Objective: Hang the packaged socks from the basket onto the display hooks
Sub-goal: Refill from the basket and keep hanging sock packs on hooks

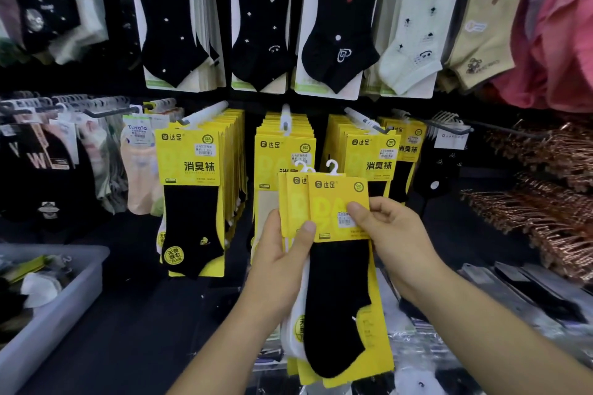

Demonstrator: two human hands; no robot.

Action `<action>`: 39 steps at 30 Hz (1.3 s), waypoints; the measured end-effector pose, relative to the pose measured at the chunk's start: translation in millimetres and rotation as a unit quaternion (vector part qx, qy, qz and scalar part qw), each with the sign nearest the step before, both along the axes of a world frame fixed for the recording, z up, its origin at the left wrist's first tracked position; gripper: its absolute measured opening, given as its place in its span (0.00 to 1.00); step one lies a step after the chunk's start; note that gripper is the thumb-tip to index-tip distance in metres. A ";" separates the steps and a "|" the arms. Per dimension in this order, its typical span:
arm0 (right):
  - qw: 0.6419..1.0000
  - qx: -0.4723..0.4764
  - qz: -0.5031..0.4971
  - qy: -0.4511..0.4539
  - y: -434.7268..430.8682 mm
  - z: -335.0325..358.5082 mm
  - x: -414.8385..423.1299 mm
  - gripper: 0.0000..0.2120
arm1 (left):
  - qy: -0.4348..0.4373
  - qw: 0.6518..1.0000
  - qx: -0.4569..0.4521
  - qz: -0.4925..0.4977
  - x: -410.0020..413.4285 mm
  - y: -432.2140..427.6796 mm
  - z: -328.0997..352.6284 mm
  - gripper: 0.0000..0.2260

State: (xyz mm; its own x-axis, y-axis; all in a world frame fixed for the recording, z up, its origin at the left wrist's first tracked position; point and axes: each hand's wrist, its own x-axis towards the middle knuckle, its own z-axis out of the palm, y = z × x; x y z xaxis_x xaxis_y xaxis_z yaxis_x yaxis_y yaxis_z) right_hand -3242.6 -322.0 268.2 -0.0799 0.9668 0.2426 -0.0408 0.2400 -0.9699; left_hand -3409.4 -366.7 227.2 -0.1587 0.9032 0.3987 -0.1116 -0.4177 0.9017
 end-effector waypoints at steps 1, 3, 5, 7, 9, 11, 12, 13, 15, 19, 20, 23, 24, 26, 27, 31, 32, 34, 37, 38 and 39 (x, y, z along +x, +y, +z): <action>1.000 0.001 -0.006 0.006 -1.4 0.4 0.8 0.11 | 0.002 1.000 0.003 0.001 0.0 -0.3 0.5 0.19; 1.000 0.009 -0.026 0.007 -3.7 0.4 2.2 0.11 | -0.005 1.000 0.003 -0.004 1.4 -1.1 0.1 0.19; 0.999 0.012 -0.030 -0.005 -5.0 0.2 3.5 0.12 | -0.016 1.000 -0.004 -0.006 2.7 -1.9 -0.2 0.19; 1.000 0.005 -0.016 -0.012 -5.5 1.2 4.1 0.12 | -0.014 1.000 -0.014 0.003 2.1 -1.4 -0.1 0.16; 0.999 0.021 -0.026 -0.018 -4.1 7.0 5.6 0.12 | 0.009 1.000 -0.016 0.015 -0.3 -0.2 -0.7 0.13; 0.993 0.083 -0.064 -0.045 0.3 19.0 8.6 0.13 | 0.043 0.999 -0.014 0.027 -2.5 0.3 -1.2 0.12; 0.986 0.125 -0.080 -0.070 2.5 27.5 10.0 0.12 | 0.055 0.998 -0.014 0.030 -2.7 0.1 -1.5 0.12; 0.977 0.167 -0.088 -0.099 4.5 36.7 10.8 0.10 | 0.061 0.998 -0.014 0.029 -2.8 -0.1 -2.0 0.12; 0.957 0.225 -0.087 -0.164 6.8 52.8 10.1 0.09 | 0.066 0.997 -0.015 0.026 -3.0 -1.0 -2.6 0.12; 0.935 0.233 -0.054 -0.263 10.1 68.1 6.7 0.09 | 0.092 0.995 -0.014 0.039 -4.5 -1.6 -1.2 0.12; 0.933 0.227 -0.045 -0.275 11.2 69.4 6.5 0.08 | 0.100 0.994 -0.013 0.042 -4.9 -1.8 -0.9 0.12; 0.936 0.221 -0.028 -0.272 12.4 72.4 6.3 0.05 | 0.109 0.993 -0.010 0.045 -5.6 -2.9 -0.4 0.11; 0.937 0.222 -0.022 -0.268 12.5 73.3 6.3 0.05 | 0.109 0.993 -0.009 0.045 -5.6 -3.4 -0.2 0.11; 0.942 0.213 -0.011 -0.260 12.8 74.6 5.2 0.05 | 0.103 0.994 -0.006 0.046 -5.8 -3.8 0.3 0.11; 0.944 0.206 -0.011 -0.257 13.4 74.5 5.0 0.05 | 0.100 0.994 -0.004 0.048 -5.7 -3.8 0.7 0.11; 0.951 0.186 -0.025 -0.246 15.8 72.1 7.3 0.04 | 0.092 0.993 0.008 0.068 -5.9 -3.9 0.7 0.12; 0.952 0.184 -0.026 -0.243 15.7 71.0 8.5 0.05 | 0.088 0.994 0.009 0.070 -5.6 -3.8 0.4 0.12; 0.954 0.181 -0.026 -0.236 15.1 68.7 9.7 0.05 | 0.082 0.994 0.006 0.072 -4.3 -3.4 -1.0 0.12; 0.958 0.181 -0.023 -0.221 14.1 66.1 9.9 0.04 | 0.073 0.995 -0.002 0.072 -2.8 -2.2 -2.4 0.12; 0.959 0.182 -0.029 -0.214 13.8 64.8 10.1 0.03 | 0.066 0.995 -0.003 0.071 -3.1 -1.8 -2.4 0.12; 0.961 0.181 -0.040 -0.205 12.9 62.9 10.7 0.03 | 0.058 0.996 -0.002 0.071 -3.9 -1.2 -2.1 0.12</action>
State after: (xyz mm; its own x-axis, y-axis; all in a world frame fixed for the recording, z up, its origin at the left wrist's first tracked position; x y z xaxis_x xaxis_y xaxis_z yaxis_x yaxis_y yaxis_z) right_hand -3231.8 -309.1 331.1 -0.1701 0.8317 0.5285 0.3602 0.5517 -0.7523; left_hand -3413.3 -367.9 225.1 -0.2391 0.8764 0.4179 0.0529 -0.4180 0.9069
